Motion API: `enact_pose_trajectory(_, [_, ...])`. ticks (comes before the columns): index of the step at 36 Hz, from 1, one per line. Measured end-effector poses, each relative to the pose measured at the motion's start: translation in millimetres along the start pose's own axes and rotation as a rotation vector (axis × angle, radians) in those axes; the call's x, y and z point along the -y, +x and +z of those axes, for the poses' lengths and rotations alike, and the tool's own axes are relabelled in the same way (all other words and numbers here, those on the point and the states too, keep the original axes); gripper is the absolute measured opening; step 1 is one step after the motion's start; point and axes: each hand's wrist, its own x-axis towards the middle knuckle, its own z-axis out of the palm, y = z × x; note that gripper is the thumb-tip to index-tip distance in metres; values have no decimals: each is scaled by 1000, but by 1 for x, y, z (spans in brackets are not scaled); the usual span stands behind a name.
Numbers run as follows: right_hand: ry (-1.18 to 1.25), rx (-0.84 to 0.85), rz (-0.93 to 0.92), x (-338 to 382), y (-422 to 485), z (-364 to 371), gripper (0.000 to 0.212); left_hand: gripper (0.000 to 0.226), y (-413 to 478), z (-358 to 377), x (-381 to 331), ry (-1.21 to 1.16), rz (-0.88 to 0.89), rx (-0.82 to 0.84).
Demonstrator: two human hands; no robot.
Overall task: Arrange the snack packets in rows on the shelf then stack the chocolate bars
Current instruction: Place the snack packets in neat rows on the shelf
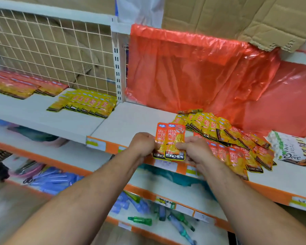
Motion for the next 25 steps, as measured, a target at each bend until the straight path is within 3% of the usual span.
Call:
enact_pose_trajectory(18, [-117, 244, -111, 63, -17, 263, 12, 25, -4, -273, 50, -78, 8, -279])
enact_pose_trajectory(25, [-173, 341, -154, 80, -8, 323, 26, 23, 2, -331, 62, -104, -11, -330])
